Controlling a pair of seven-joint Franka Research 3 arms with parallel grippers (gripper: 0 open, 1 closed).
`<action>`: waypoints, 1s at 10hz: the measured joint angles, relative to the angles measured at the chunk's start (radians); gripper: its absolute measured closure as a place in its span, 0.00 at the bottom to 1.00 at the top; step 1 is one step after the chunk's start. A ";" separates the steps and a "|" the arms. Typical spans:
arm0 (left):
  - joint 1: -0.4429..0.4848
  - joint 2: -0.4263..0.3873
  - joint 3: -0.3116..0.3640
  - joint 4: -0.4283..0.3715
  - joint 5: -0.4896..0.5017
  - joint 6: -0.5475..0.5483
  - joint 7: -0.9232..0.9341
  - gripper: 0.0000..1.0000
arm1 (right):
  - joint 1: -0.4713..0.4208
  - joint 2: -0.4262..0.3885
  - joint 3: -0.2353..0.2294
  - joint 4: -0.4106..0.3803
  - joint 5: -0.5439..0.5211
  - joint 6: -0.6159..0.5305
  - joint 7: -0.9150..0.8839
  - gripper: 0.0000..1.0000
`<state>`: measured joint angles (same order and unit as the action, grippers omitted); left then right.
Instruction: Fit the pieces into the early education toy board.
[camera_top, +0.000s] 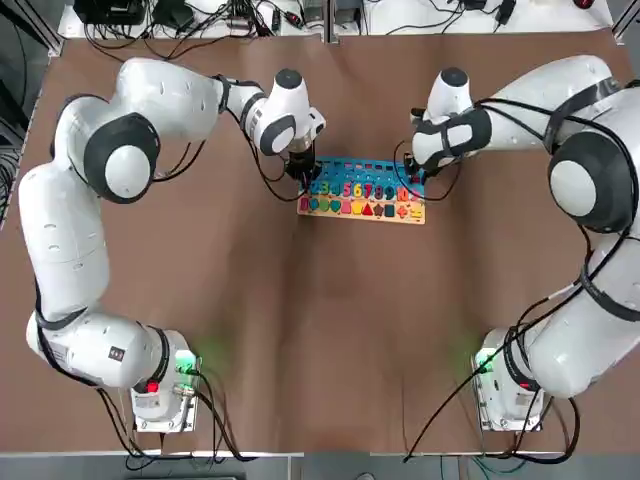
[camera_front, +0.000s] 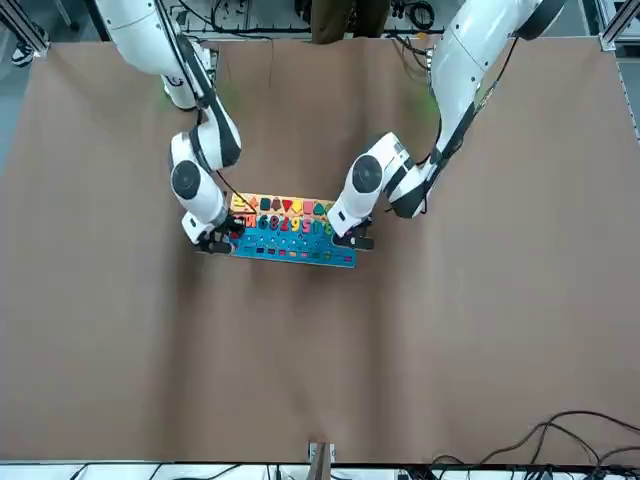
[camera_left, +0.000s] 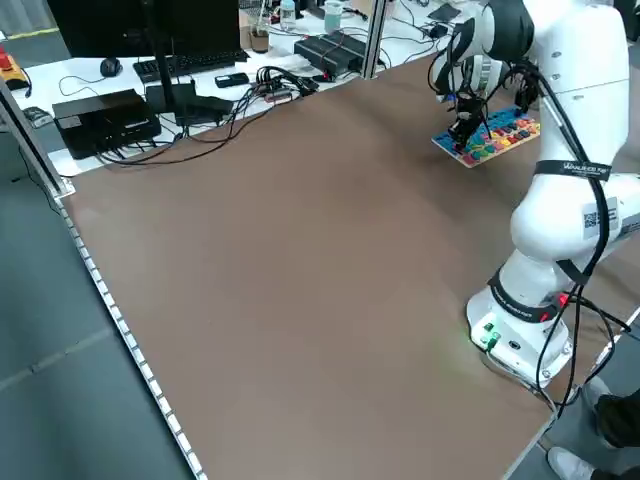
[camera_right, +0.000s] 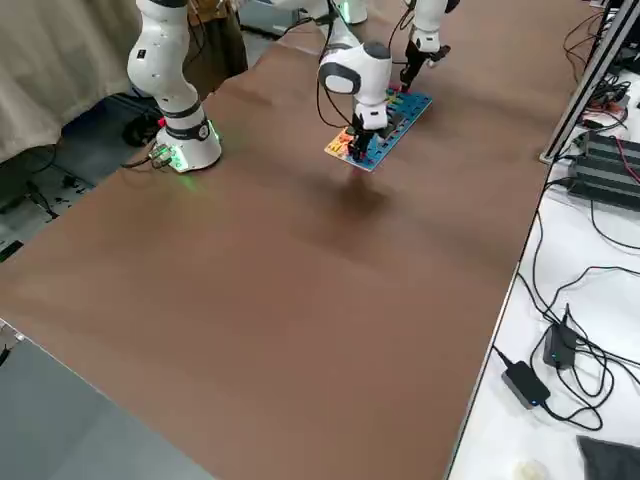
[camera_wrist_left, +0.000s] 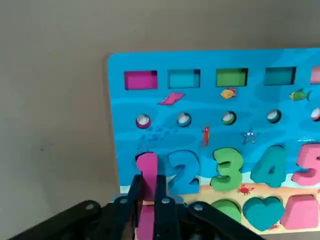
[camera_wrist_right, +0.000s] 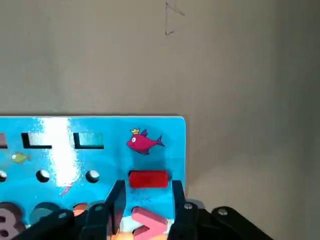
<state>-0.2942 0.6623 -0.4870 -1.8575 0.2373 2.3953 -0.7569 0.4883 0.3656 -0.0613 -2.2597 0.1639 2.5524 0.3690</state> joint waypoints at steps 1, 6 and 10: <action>0.000 0.001 0.000 0.000 0.000 -0.001 0.000 0.87 | 0.000 -0.009 -0.001 0.001 0.001 -0.007 0.002 0.54; 0.000 0.004 0.001 -0.001 0.000 -0.002 -0.015 0.87 | -0.089 -0.155 -0.012 0.013 0.005 -0.134 0.010 0.31; -0.001 0.005 0.001 0.000 0.000 -0.002 -0.038 0.87 | -0.190 -0.329 -0.014 0.037 0.004 -0.276 -0.004 0.00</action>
<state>-0.2948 0.6670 -0.4859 -1.8579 0.2373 2.3933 -0.7951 0.2981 0.0365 -0.0751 -2.2229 0.1681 2.2766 0.3655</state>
